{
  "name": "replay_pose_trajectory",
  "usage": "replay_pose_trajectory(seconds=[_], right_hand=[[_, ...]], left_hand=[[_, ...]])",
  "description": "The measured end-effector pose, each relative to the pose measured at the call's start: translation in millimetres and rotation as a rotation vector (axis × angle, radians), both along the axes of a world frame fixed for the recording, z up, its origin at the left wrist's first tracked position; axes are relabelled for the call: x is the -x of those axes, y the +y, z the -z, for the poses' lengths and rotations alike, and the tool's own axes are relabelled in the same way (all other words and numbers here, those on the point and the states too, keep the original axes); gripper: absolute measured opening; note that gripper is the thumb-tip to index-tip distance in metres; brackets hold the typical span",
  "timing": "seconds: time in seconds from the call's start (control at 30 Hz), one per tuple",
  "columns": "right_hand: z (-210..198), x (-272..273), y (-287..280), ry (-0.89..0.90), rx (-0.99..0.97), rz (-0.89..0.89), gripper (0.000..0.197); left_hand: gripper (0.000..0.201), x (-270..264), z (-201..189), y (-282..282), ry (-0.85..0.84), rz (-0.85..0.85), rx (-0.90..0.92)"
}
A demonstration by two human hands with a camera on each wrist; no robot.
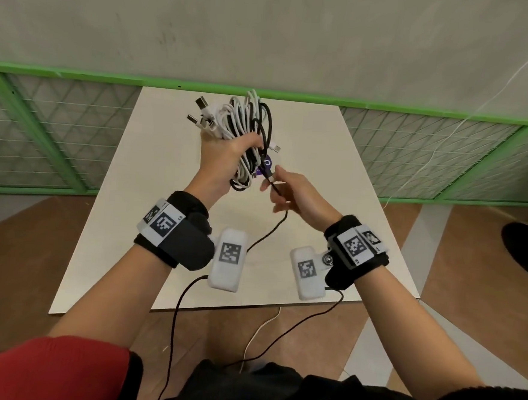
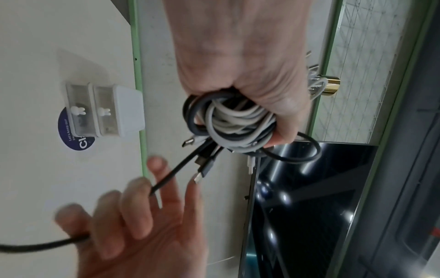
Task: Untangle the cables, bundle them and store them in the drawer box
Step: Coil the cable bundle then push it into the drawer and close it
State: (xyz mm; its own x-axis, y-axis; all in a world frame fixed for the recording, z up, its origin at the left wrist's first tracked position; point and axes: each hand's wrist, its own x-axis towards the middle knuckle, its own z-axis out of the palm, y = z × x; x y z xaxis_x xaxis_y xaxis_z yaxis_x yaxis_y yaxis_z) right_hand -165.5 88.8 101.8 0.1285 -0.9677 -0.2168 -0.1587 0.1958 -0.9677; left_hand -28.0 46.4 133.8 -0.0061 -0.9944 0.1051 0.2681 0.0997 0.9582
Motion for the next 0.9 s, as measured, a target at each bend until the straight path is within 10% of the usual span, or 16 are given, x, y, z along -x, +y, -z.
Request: replay_pose_trajectory(seconds=[0.23,0.9], right_hand=[[-43,17,-17,0.233,0.092,-0.008,0.027],[-49,7,-22,0.277,0.041,0.056,0.023]], left_hand=[[0.022,5,6,13,-0.301,0.260,0.051],[0.029,0,16,13,-0.493,0.352,-0.100]])
